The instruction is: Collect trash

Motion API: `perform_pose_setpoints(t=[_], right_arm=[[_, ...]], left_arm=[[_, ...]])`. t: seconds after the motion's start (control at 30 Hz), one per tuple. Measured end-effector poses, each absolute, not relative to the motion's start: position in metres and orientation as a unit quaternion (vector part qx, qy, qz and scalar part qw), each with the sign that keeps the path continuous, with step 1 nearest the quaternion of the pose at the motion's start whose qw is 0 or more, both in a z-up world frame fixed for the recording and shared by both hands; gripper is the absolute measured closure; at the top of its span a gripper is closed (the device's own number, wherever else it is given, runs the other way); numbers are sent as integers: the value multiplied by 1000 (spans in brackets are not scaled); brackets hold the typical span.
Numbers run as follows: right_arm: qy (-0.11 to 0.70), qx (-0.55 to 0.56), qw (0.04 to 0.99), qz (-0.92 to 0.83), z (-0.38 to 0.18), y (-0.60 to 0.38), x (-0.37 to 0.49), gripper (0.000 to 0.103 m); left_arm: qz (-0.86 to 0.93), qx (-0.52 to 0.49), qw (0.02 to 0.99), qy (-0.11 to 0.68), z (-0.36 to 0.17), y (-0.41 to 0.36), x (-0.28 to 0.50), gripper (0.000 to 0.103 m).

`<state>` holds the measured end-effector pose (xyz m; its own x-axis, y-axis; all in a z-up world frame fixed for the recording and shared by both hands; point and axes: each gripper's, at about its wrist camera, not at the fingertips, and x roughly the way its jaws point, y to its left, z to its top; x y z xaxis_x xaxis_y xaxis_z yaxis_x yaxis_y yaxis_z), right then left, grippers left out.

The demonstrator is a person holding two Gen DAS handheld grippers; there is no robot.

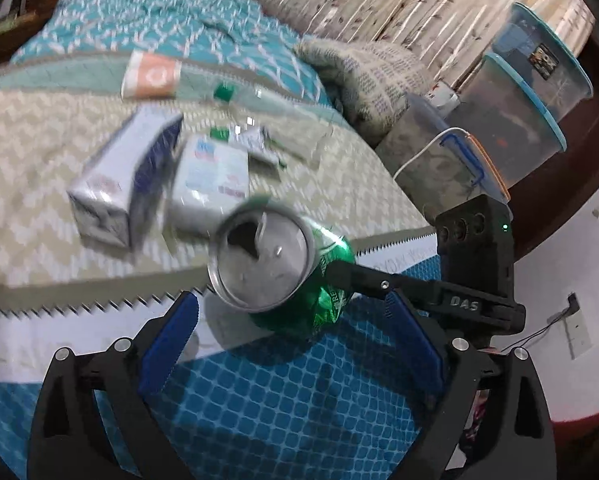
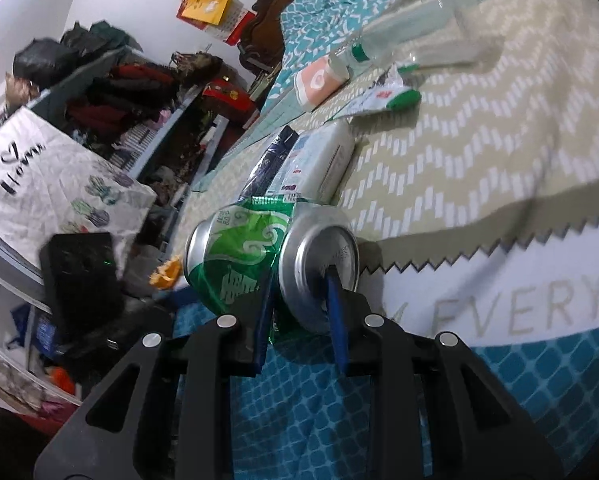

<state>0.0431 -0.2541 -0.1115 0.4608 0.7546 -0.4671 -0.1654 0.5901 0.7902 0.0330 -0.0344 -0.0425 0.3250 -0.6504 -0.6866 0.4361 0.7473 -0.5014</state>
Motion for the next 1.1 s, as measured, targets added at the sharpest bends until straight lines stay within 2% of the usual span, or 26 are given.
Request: perform_pose_setpoints(t=[0.03, 0.07, 0.1, 0.17, 0.2, 0.27, 0.37, 0.5, 0.6, 0.73, 0.8, 0.87, 0.97, 1.1], right_arm=[[429, 347, 779, 297, -113, -253, 42, 75], [430, 350, 775, 303, -114, -252, 42, 75], [432, 356, 768, 311, -115, -250, 42, 74], [432, 372, 757, 320, -117, -253, 44, 71], [429, 380, 755, 319, -116, -258, 45, 67], [410, 383, 774, 292, -108, -274, 49, 40], [388, 337, 821, 248, -87, -288, 64, 41], [377, 87, 910, 147, -61, -252, 98, 41], [384, -84, 911, 129, -65, -210, 122, 43], [397, -169, 892, 136, -72, -179, 147, 46], [412, -202, 880, 124, -85, -172, 162, 53], [416, -194, 880, 126, -89, -173, 168, 72], [415, -149, 890, 117, -83, -186, 167, 90], [393, -57, 909, 127, -65, -207, 131, 92]], left_arm=[[-337, -120, 802, 477, -46, -35, 35, 14], [-337, -126, 800, 480, -50, -36, 37, 20], [-337, -130, 799, 481, -51, -37, 39, 40], [-332, -134, 795, 489, -57, -36, 45, 60], [-333, -145, 791, 492, -58, -32, 48, 60], [-328, -164, 792, 488, -60, -19, 51, 61], [-325, -174, 794, 483, -61, -5, 51, 61], [-332, -176, 792, 482, -64, 2, 46, 61], [-339, -161, 795, 477, -65, 2, 40, 61], [-346, -146, 801, 467, -65, 1, 35, 61], [-348, -149, 800, 466, -65, 1, 36, 61], [-349, -152, 799, 466, -66, 2, 36, 61], [-348, -158, 799, 464, -66, 4, 36, 61], [-351, -159, 802, 456, -63, 6, 34, 62]])
